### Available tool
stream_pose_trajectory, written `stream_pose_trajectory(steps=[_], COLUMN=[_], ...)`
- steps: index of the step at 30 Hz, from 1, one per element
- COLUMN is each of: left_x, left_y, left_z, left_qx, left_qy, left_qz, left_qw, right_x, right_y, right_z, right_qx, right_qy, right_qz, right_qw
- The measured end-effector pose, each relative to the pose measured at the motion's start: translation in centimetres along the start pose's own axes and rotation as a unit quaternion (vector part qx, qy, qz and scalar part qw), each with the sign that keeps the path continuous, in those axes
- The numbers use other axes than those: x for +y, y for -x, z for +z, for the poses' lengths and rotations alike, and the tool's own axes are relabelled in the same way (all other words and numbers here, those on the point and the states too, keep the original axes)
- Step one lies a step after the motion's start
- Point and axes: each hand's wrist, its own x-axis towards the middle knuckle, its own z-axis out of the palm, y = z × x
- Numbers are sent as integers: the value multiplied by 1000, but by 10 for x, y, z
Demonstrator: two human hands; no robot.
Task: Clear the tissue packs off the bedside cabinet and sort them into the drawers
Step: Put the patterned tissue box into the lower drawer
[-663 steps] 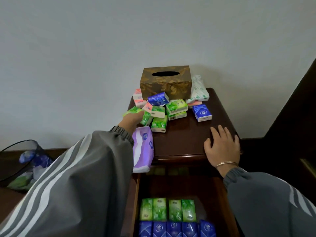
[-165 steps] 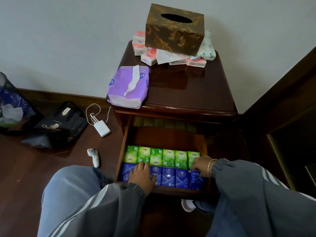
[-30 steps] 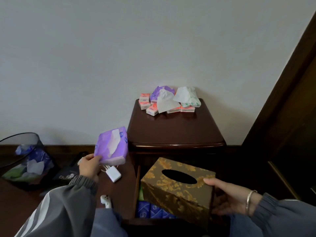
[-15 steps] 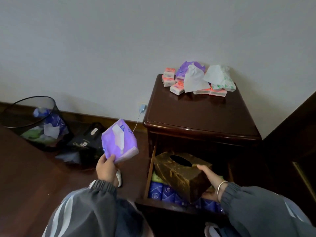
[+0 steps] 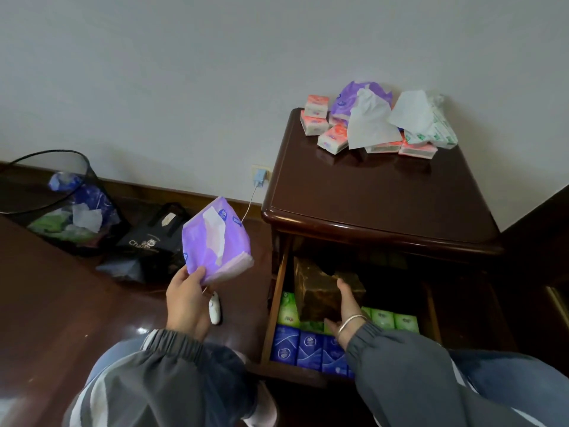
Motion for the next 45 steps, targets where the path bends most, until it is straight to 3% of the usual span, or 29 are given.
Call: stream_pose_trajectory(steps=[6,14,23,30,37,45], left_x=[2,0,1,1,1,1], left_y=[-1,0,1,2,3,5], left_z=[5,12,15,16,16,18], left_qx=[-4,-8,-22,-26,-28,-40], left_qy=[-10,-6,-29,-36,-43,-59], left_qz=[-17,-35,-46,-52,-59,-69], left_qw=[1000,999,998,998,997,995], right_x=[3,11,23,15,14,-28], right_y=[-13,-27,-27,-30,-30,-42], right_z=[30,22,34,26,26,-33], right_qx=[36,-46,20,-54,-43,-14], right_qy=[8,26,64,31,24,58], right_qz=[-5,16,-22,31,17,-21], right_qw=[999,998,998,998,999,998])
